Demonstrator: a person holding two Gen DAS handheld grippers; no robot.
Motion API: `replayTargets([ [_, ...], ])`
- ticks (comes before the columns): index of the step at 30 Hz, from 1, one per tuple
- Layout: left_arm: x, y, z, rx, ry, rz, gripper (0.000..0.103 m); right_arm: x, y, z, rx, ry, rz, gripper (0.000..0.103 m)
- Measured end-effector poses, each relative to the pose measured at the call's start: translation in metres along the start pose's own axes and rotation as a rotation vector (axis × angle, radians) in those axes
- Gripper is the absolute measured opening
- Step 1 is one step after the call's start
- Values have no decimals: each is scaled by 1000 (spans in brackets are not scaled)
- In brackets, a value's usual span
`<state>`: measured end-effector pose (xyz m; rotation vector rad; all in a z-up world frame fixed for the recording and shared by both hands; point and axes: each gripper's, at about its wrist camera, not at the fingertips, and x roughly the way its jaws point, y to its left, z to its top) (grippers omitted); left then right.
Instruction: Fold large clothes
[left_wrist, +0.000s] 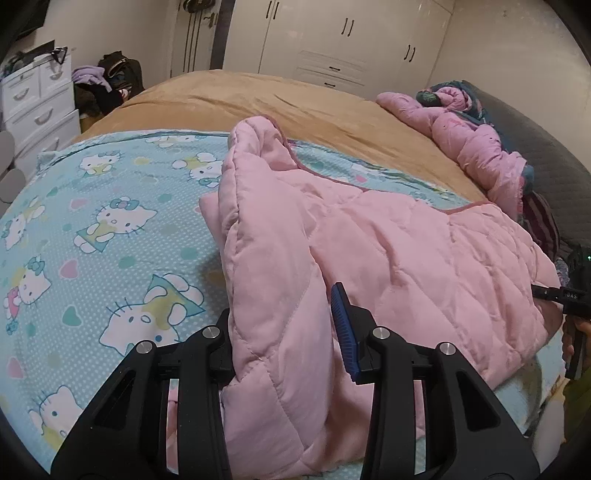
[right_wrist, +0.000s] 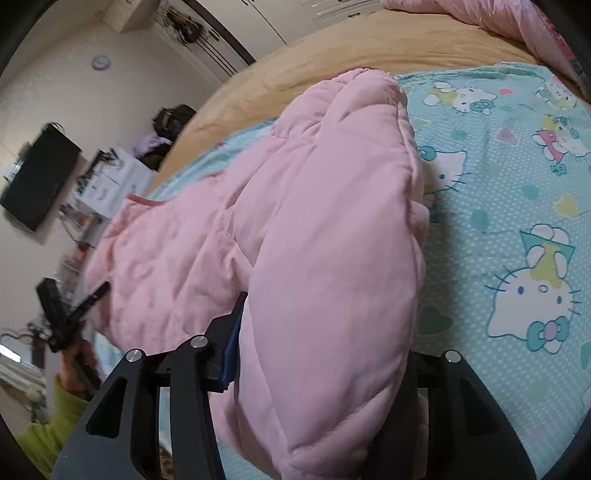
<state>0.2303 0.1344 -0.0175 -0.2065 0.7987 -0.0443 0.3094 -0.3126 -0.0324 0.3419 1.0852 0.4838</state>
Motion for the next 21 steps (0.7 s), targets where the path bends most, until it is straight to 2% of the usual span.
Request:
replayTargets([
  [3, 7, 3, -1, -8, 12, 16, 30, 10, -2, -3, 12, 12, -67, 62],
  [8, 15, 6, -1, -13, 30, 34, 31, 19, -8, -8, 25, 4, -198, 92],
  [10, 18, 7, 0, -15, 38, 39, 31, 22, -5, -10, 3, -4, -264, 99],
  [13, 21, 6, 0, -13, 49, 58, 37, 25, -2, -11, -23, -5, -306, 99],
  [15, 20, 3, 1, -10, 54, 66, 44, 22, 6, -11, -59, -13, -345, 99],
  [17, 16, 0, 2, -4, 49, 74, 53, 16, 10, -15, -94, -38, -379, 99],
  [20, 9, -4, 3, 1, 46, 79, 60, 1, 20, -18, -136, -94, -411, 99],
  [21, 5, -5, 4, 2, 42, 75, 69, -5, 25, -20, -144, -112, -416, 99],
])
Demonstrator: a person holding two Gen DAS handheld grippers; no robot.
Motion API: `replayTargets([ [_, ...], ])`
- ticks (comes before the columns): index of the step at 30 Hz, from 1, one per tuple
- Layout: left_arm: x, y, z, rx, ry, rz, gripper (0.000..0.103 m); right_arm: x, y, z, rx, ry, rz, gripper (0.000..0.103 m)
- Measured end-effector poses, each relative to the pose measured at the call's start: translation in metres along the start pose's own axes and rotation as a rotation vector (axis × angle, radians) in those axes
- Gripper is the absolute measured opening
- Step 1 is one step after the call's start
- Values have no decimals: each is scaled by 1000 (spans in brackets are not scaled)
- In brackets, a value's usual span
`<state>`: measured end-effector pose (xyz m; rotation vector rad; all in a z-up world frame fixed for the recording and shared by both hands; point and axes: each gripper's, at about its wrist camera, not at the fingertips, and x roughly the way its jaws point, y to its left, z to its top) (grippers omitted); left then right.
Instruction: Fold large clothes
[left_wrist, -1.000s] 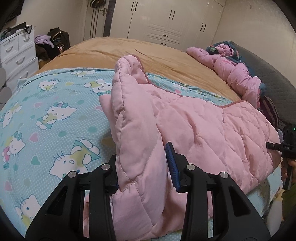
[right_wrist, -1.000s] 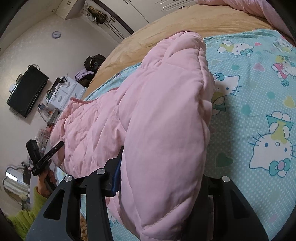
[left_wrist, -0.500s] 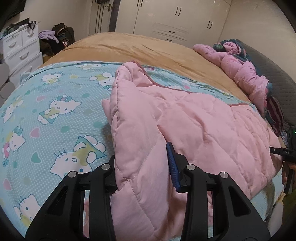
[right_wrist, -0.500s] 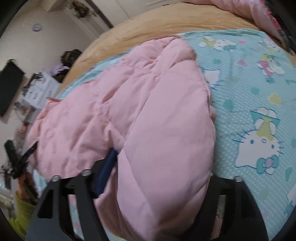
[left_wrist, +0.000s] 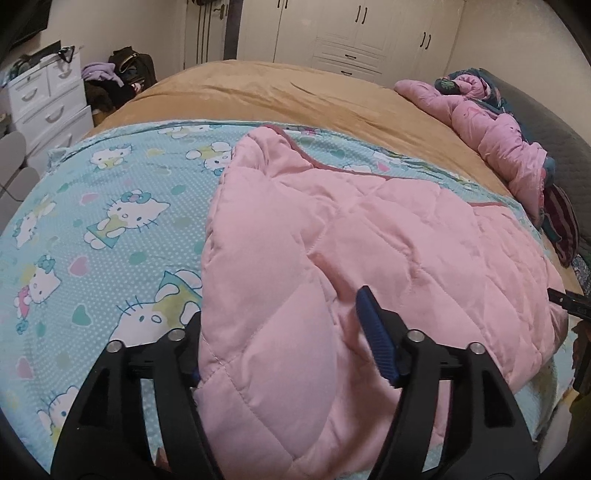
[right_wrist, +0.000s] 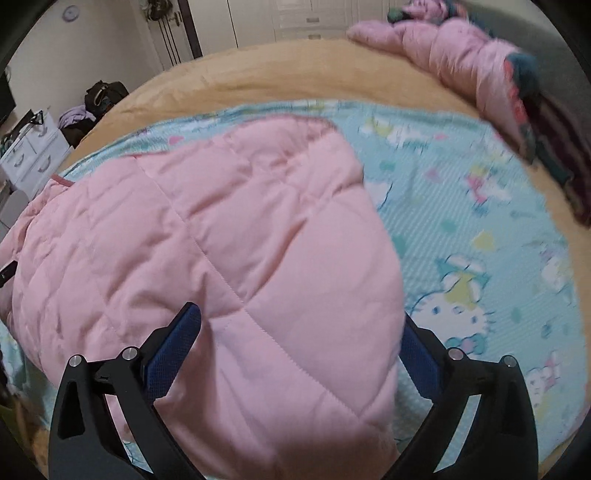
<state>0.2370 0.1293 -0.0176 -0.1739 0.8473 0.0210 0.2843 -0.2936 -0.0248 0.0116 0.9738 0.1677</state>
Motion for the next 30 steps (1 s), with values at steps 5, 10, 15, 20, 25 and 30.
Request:
replayTargets([
  [5, -24, -8, 4, 28, -49, 29, 94, -31, 3, -1, 2, -79, 4, 99],
  [10, -63, -22, 11, 59, -118, 26, 94, -78, 21, -4, -44, -184, 41, 99],
  [15, -102, -41, 10, 96, -183, 38, 94, -125, 47, -10, -98, -262, 85, 99],
  [20, -132, -51, -3, 97, -225, 15, 94, -164, 70, -29, -112, -330, 144, 99],
  [25, -152, -61, -27, 84, -257, -12, 94, -189, 92, -61, -111, -381, 185, 99],
  [30, -166, -71, -57, 101, -271, -19, 94, -200, 105, -100, -85, -393, 238, 99],
])
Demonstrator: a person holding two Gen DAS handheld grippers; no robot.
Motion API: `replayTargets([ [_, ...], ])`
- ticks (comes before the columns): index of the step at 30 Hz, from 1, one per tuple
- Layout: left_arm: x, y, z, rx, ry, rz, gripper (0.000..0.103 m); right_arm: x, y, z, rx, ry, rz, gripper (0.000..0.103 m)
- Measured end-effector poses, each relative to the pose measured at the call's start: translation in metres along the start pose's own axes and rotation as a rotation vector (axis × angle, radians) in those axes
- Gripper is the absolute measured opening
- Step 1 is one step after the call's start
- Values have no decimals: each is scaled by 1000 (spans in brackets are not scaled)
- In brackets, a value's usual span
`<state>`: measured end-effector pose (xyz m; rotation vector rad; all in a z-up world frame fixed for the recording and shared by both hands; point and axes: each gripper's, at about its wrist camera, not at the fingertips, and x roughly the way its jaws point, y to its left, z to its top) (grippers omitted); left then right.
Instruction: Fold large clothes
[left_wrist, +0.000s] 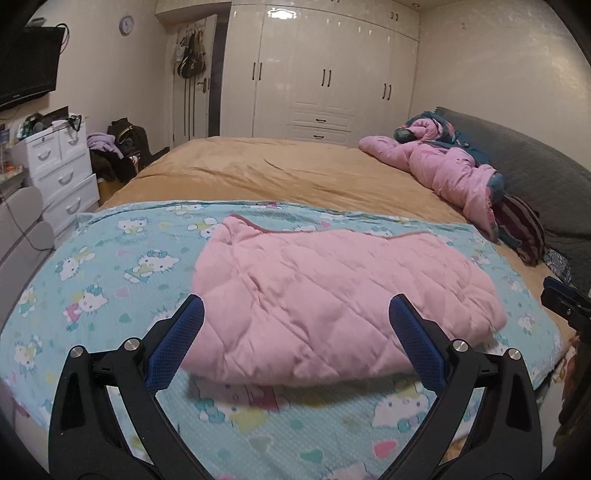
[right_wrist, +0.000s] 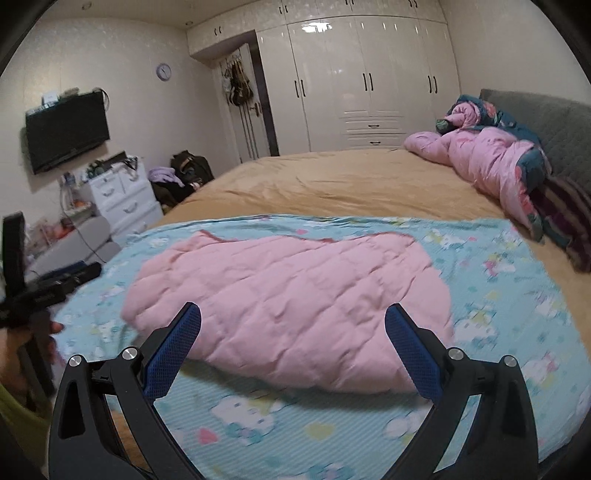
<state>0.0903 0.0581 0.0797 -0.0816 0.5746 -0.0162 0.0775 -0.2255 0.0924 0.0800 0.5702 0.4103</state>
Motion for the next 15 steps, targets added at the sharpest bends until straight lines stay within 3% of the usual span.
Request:
replayTargets([
  [5, -21, -10, -27, 5, -18, -21, 94, -17, 17, -29, -16, -17, -25, 99],
  [15, -34, -13, -75, 20, 56, -23, 94, -23, 24, -71, 29, 32, -45, 99],
])
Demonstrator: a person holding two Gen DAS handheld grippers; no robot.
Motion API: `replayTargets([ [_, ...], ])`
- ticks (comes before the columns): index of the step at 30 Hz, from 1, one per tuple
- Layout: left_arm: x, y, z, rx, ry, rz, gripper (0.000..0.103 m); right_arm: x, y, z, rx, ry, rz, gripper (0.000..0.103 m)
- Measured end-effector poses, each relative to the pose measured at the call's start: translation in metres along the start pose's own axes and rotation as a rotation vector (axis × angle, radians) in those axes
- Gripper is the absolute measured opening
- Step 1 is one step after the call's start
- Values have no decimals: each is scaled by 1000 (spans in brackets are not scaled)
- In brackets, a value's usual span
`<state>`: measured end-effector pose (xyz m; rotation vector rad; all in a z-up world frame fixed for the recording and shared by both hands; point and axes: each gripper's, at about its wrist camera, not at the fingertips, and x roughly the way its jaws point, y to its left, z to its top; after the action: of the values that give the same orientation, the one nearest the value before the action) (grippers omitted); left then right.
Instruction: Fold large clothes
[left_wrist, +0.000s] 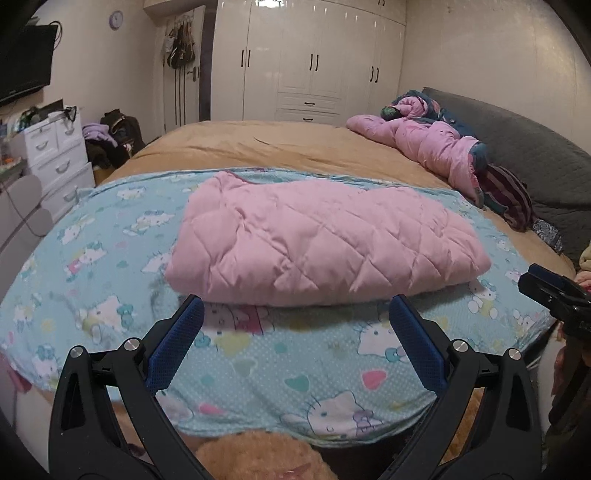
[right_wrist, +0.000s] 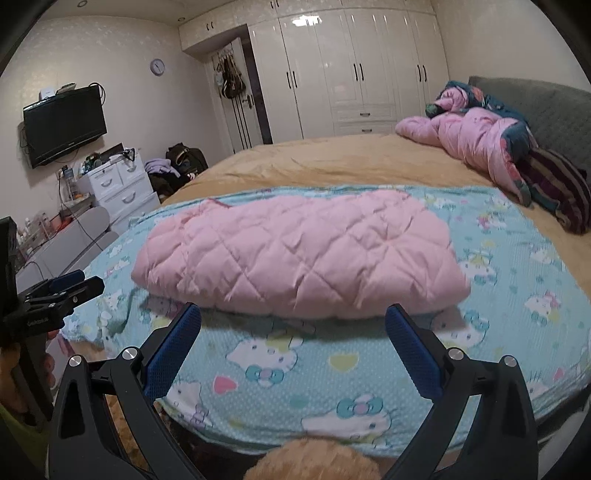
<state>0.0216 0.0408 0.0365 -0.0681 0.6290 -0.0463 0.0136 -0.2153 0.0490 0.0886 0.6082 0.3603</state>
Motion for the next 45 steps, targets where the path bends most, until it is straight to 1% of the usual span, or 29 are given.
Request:
replayTargets([
  [3, -3, -1, -6, -11, 8, 4, 94, -3, -2, -2, 26, 5, 2, 99],
  [7, -5, -2, -6, -2, 11, 22, 94, -6, -1, -3, 30, 3, 1, 99],
  [17, -6, 0, -6, -20, 13, 22, 94, -8, 2, -5, 14, 8, 0, 99],
  [23, -5, -1, -7, -19, 17, 32, 94, -6, 1, -7, 22, 17, -2, 99],
  [28, -4, -1, -7, -20, 22, 21, 94, -6, 1, -7, 24, 16, -5, 99],
  [45, -4, 0, -7, -14, 23, 33, 94, -8, 2, -7, 26, 13, -14, 99],
])
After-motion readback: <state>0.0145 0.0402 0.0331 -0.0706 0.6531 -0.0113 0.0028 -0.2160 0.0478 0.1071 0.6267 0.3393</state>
